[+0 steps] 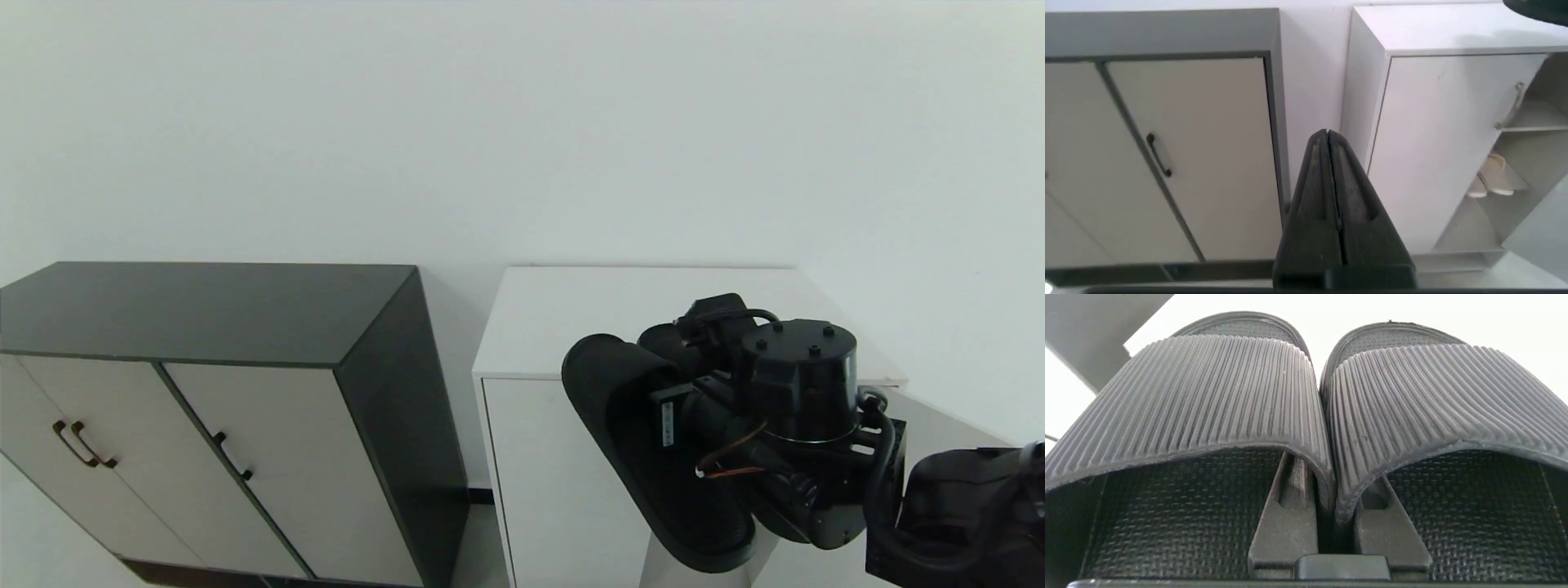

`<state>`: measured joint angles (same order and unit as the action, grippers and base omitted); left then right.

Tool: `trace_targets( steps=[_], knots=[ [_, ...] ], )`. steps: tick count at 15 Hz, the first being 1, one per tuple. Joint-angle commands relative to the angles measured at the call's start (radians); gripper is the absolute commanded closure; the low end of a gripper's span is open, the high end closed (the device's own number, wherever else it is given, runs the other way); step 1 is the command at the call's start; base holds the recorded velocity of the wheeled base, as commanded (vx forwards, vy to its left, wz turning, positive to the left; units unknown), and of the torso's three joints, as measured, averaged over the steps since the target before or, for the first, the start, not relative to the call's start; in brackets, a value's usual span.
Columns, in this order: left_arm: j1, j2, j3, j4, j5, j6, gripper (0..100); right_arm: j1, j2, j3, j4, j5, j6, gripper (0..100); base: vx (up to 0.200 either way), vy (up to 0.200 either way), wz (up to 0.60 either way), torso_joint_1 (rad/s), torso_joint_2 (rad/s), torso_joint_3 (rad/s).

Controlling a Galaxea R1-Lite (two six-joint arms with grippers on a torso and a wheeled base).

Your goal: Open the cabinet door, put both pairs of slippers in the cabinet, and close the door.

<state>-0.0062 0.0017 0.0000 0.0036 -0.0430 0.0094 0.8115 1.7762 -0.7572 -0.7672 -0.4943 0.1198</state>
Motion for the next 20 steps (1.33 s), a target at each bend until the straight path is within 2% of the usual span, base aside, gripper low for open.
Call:
trace_targets(
  steps=[1,2,13,20],
  knots=[
    [0.000,0.000,0.000,0.001,0.000,0.000,100,0.000,0.002,0.006,0.000,-0.001,0.000,100,-0.200,0.000,0.00,-0.002,0.01,0.002],
    [0.000,0.000,0.000,0.001,0.000,0.000,100,0.000,0.002,0.007,0.000,-0.001,0.000,100,-0.200,0.000,0.00,0.002,0.00,-0.002],
    [0.000,0.000,0.000,0.001,0.000,0.000,100,0.000,0.006,0.035,-0.030,0.002,0.000,100,0.000,0.000,0.00,0.000,0.00,0.000],
    [0.000,0.000,0.000,0.001,0.000,0.000,100,0.000,0.008,0.042,-0.030,0.002,-0.002,100,0.000,-0.200,0.00,0.002,0.01,0.003]
  ],
)
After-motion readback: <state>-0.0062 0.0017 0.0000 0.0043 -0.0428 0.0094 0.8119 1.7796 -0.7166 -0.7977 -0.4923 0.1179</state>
